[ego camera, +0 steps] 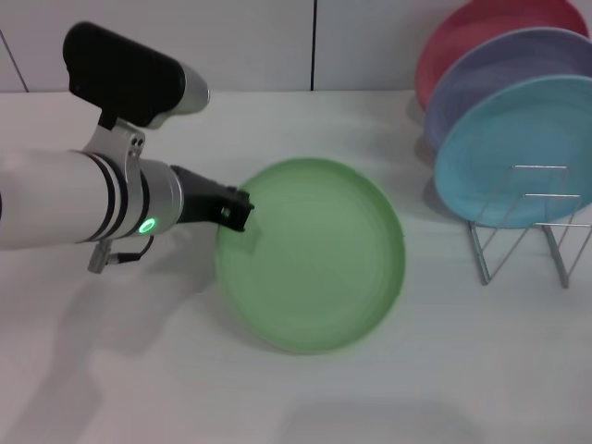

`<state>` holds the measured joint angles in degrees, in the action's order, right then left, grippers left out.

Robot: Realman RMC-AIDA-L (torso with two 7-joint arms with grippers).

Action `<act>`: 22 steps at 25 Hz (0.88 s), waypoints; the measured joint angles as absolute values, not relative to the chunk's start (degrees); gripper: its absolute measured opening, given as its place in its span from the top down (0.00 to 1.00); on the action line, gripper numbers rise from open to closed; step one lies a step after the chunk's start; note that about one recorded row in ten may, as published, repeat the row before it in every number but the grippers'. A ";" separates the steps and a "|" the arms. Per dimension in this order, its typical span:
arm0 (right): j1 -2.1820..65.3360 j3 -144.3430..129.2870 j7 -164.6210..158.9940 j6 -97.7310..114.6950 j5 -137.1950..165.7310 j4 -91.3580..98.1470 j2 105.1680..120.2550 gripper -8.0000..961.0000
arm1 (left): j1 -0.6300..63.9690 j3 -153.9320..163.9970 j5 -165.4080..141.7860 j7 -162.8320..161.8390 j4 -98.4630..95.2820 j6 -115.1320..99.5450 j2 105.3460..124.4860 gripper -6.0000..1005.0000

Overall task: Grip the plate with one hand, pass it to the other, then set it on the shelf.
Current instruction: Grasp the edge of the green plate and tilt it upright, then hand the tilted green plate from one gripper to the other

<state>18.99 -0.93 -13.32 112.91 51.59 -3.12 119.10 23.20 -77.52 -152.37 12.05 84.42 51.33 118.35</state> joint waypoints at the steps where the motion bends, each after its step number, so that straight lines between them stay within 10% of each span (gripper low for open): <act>1: 19.83 -0.94 -13.87 113.37 52.82 -2.26 119.07 0.13 | 23.05 -77.52 -152.40 12.06 84.84 50.89 118.31 0.95; 12: 35.08 -20.46 -56.14 81.60 74.31 32.66 119.34 0.13 | 21.19 -79.09 -152.92 14.33 89.00 42.43 118.26 0.95; 22: 31.74 -53.42 -127.53 70.78 115.47 81.11 119.28 0.13 | 19.70 -79.71 -153.14 15.86 88.63 36.54 118.31 0.95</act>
